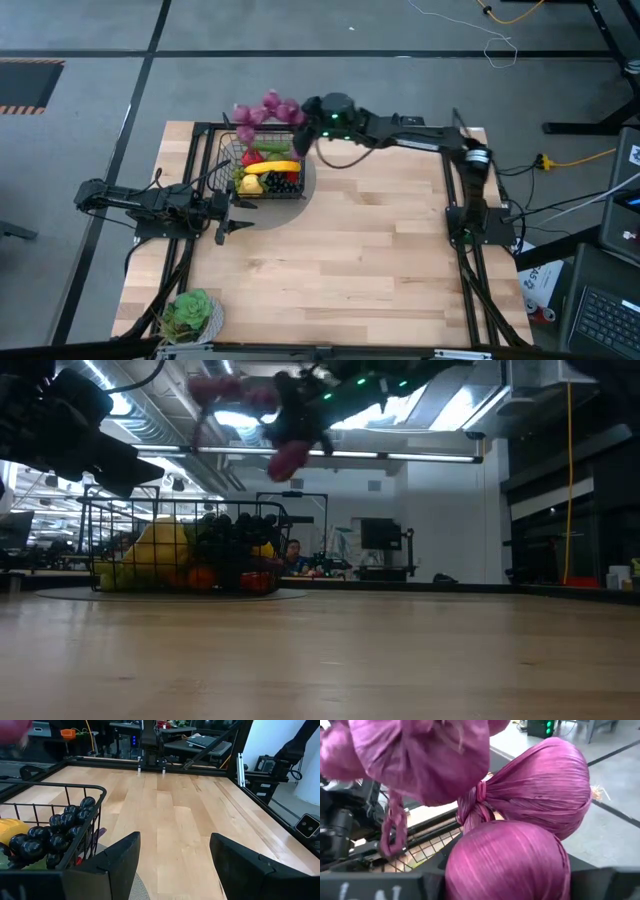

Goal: Build produce basket
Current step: Put the garlic into the wire basket

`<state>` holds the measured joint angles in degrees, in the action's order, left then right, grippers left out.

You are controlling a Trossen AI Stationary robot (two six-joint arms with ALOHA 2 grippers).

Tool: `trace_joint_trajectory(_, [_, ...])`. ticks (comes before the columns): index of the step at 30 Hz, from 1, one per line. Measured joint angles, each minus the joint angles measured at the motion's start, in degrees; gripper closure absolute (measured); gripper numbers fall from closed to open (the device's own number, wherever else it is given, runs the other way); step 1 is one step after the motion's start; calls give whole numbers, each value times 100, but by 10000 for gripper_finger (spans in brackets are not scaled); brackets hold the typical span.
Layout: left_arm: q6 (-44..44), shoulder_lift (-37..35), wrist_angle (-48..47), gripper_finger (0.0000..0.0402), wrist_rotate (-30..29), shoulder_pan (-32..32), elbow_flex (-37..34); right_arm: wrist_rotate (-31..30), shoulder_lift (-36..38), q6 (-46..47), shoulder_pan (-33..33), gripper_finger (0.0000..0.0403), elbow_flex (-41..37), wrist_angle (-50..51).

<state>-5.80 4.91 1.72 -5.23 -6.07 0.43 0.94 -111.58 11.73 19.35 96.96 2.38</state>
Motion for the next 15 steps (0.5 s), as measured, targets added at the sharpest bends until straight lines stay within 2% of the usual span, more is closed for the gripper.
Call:
trace_joint_trajectory(3, [0,2,0,166,0,-2,0,-33,-492,57,-96,255,413,140])
trace_joint_trajectory(7, [0,2,0,166,-1,-1,0,-413,-896,273,-199,255,737,438])
trace_joint_trajectory(15, [0,2,0,166,-1,-1,0,-421,-1048,573,-282,253,788,749])
